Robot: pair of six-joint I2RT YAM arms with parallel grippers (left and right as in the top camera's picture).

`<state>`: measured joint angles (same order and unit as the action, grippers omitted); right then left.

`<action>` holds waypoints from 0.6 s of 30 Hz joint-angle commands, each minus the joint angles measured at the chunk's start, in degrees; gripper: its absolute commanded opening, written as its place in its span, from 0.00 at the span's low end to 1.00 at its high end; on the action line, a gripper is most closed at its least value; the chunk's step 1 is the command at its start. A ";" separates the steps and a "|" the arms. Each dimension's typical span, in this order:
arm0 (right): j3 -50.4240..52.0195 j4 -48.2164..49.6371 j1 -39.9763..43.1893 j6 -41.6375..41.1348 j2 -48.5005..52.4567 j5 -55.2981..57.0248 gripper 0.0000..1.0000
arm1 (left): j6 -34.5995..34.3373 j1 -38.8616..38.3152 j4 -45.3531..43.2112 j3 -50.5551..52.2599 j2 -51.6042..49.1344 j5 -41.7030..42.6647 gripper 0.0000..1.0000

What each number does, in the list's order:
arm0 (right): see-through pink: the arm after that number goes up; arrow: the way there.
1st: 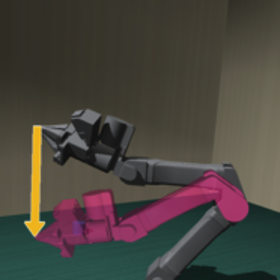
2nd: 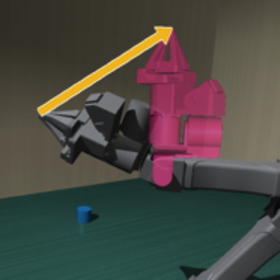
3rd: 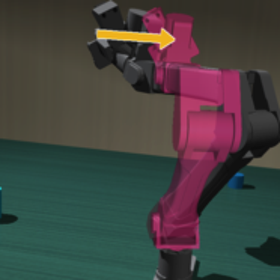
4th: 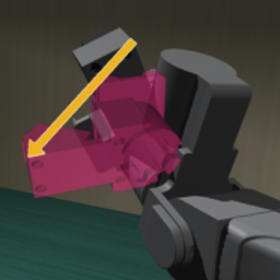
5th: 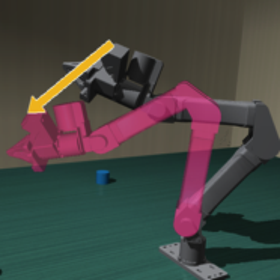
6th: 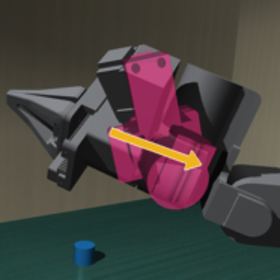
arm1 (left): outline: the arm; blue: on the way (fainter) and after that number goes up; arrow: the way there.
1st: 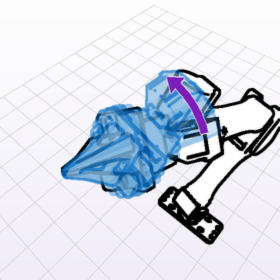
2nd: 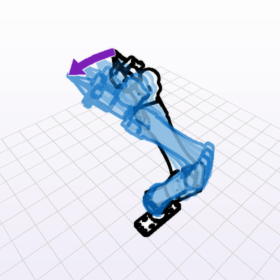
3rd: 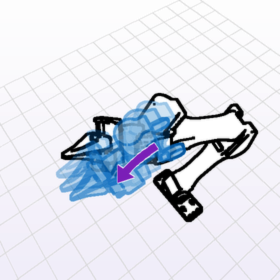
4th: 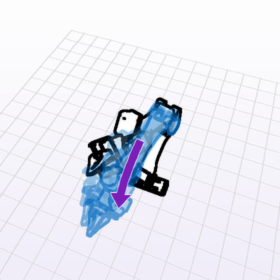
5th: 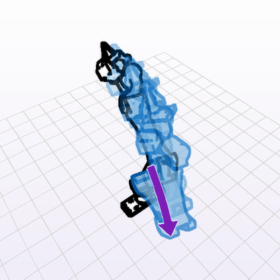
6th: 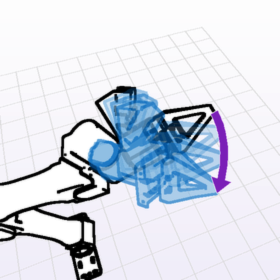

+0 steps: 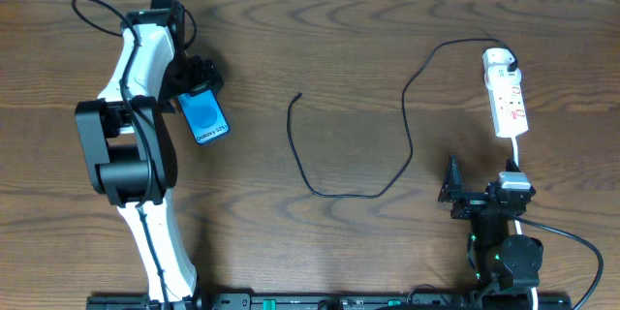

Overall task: Plug charger to phone and switch on socket
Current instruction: 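Close the left gripper on the phone's bottom edge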

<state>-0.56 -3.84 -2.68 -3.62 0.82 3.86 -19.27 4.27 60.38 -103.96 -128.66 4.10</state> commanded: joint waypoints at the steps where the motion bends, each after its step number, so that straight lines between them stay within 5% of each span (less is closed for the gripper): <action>1: 0.24 -0.09 0.39 0.70 -0.44 0.09 0.99 | 1.51 -0.24 -0.46 -0.48 -1.03 -0.79 0.98; 18: 0.24 -0.11 0.39 0.72 -0.44 0.09 0.99 | 4.37 -0.24 -4.79 5.07 -1.27 -0.70 0.98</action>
<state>-0.56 -3.84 -2.68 -3.62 0.84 3.86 -16.03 4.27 55.83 -99.85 -129.25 4.12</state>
